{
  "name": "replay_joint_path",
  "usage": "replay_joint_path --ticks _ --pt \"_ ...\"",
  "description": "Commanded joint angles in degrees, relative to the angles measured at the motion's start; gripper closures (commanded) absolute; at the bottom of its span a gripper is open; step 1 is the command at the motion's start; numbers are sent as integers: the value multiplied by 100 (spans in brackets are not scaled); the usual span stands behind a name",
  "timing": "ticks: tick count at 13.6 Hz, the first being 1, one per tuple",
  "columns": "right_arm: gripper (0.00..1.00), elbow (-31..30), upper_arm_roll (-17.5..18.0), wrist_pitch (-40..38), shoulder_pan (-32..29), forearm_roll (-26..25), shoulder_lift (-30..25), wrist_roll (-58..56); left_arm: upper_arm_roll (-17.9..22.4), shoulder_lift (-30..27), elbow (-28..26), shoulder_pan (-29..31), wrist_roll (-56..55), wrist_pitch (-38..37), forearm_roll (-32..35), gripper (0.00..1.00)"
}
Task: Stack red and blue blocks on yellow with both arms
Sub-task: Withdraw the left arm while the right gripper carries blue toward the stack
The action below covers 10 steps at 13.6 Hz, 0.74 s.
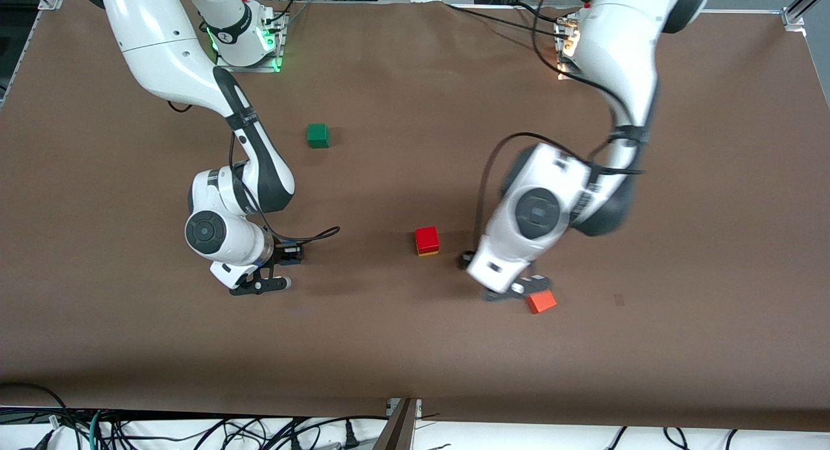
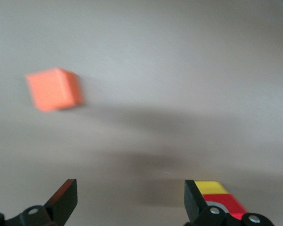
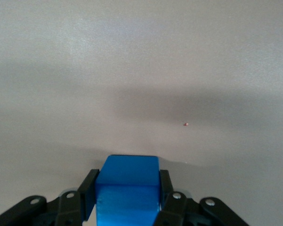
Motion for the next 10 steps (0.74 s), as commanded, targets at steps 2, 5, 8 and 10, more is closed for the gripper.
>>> replay_joint_path --ticks 2,5,8,10 --pt "69 91 33 -597 110 80 -361 1 -61 -643 -92 996 1204 -569 -85 0" --pt "69 721 50 -1879 250 97 -723 19 -61 -1056 -92 1664 1853 -1121 -85 0" --pt "69 1731 50 -2753 688 167 -697 771 -61 -1574 -92 2043 2514 -1606 -85 0" --pt "69 1875 103 -2588 1214 194 -601 1431 -61 -1864 -92 2297 2533 -1799 -85 0"
